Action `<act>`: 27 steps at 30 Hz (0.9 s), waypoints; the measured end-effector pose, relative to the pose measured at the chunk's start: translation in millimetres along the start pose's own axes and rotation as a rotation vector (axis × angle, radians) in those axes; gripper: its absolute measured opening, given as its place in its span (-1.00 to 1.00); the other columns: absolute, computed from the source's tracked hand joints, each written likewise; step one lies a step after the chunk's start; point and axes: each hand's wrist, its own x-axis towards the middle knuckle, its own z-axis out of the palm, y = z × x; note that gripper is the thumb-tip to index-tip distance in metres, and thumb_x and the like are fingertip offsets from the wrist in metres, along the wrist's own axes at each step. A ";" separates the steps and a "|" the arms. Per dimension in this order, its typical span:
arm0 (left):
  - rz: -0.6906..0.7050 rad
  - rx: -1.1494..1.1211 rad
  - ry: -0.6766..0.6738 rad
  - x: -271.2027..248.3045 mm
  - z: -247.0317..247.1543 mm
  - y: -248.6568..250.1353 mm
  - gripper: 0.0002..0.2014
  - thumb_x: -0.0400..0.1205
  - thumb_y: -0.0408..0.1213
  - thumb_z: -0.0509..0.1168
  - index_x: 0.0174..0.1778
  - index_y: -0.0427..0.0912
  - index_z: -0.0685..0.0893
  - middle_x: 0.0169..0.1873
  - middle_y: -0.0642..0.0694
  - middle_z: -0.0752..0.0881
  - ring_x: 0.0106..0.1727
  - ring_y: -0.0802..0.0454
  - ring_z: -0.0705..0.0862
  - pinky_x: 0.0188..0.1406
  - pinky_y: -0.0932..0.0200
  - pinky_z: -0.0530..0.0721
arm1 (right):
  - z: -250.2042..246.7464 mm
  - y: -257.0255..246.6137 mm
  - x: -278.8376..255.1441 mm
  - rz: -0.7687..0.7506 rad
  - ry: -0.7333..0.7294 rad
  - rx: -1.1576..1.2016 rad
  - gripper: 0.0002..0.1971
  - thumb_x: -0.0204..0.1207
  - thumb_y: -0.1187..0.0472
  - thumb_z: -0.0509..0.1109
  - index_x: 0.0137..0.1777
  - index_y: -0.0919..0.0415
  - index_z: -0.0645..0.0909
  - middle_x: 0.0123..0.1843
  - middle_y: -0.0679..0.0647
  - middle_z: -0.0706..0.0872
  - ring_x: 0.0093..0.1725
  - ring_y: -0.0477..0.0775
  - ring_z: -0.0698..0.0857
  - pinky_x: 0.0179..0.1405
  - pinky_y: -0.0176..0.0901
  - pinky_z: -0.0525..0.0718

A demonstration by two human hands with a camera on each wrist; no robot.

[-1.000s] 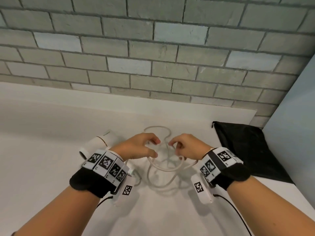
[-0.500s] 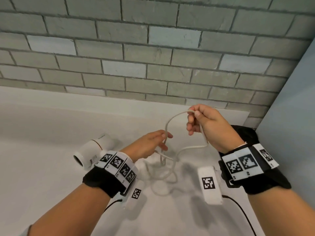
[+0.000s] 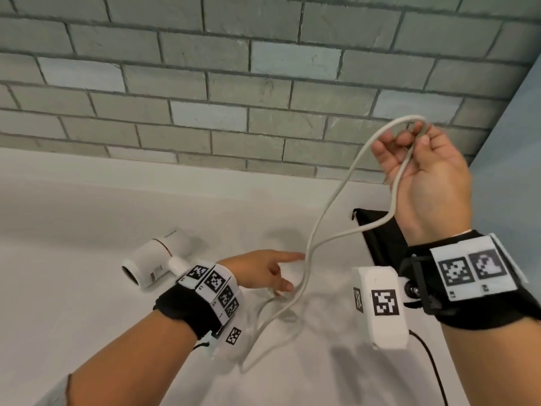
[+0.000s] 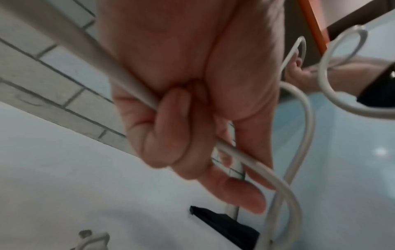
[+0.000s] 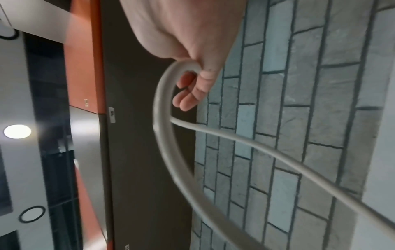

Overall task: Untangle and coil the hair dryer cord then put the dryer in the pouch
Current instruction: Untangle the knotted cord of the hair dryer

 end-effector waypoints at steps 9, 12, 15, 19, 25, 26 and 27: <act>-0.118 0.309 -0.120 10.5 31.4 -7.4 -0.77 0.52 -0.08 0.34 0.06 -0.02 0.73 0.10 -0.03 0.76 0.11 0.02 0.65 0.19 0.08 0.57 | -24.7 -9.5 21.7 -0.113 0.286 -0.210 -0.69 0.66 0.38 -0.14 -0.10 0.20 0.44 -0.30 0.09 0.52 -0.35 -0.04 0.70 -0.14 -0.10 0.77; -0.114 0.341 0.153 7.8 16.9 -6.0 -0.79 0.60 -0.13 0.21 -0.01 -0.04 0.74 -0.02 0.00 0.73 0.01 0.00 0.64 -0.06 0.12 0.55 | -48.6 4.5 21.5 -0.085 0.267 -0.897 -0.77 0.60 0.42 0.00 -0.01 0.20 0.48 -0.16 0.13 0.61 -0.19 0.03 0.68 -0.09 0.05 0.72; -0.103 0.300 0.406 1.8 -5.3 -1.4 -0.79 0.64 -0.22 0.13 -0.17 0.00 0.68 -0.23 0.21 0.66 -0.05 0.04 0.69 -0.25 0.22 0.46 | -66.2 19.9 12.6 -0.055 0.078 -1.603 -0.54 0.43 0.58 0.06 0.32 0.36 0.46 0.28 0.42 0.49 0.26 0.39 0.47 0.30 0.07 0.38; -0.031 0.318 0.487 -5.9 -22.3 10.6 -0.79 0.65 -0.22 0.13 -0.30 0.07 0.51 -0.34 0.19 0.60 -0.22 0.05 0.60 -0.22 0.18 0.46 | -38.8 39.3 -10.2 -0.294 -0.396 -1.497 -0.59 0.50 0.49 0.17 0.33 0.28 0.49 0.31 0.28 0.56 0.33 0.26 0.45 0.32 -0.13 0.34; 0.129 0.134 0.638 -21.6 -29.1 25.4 -0.83 0.65 -0.13 0.16 -0.08 -0.07 0.63 -0.43 -0.03 0.61 -0.28 -0.10 0.65 -0.13 -0.05 0.64 | -19.9 83.2 -28.0 0.203 -0.940 -1.549 -0.79 0.60 0.13 0.20 0.12 0.15 0.59 -0.08 0.17 0.75 -0.06 0.08 0.66 0.07 0.07 0.59; 0.135 0.084 0.664 -25.7 -32.1 25.2 -0.82 0.64 -0.08 0.16 0.00 -0.06 0.60 -0.44 -0.09 0.64 -0.31 -0.09 0.65 -0.16 -0.06 0.63 | -20.2 82.2 -24.8 0.192 -0.875 -1.487 -0.82 0.61 0.15 0.20 -0.04 0.19 0.60 -0.25 0.20 0.73 -0.25 0.04 0.65 -0.08 0.01 0.60; 0.129 0.032 0.687 -30.0 -35.9 24.3 -0.79 0.63 -0.03 0.16 0.06 -0.04 0.54 -0.46 -0.10 0.65 -0.34 -0.06 0.65 -0.21 -0.01 0.61 | -20.9 79.1 -21.0 0.197 -0.814 -1.411 -0.81 0.61 0.16 0.19 -0.16 0.16 0.58 -0.39 0.18 0.69 -0.38 -0.04 0.61 -0.20 -0.07 0.59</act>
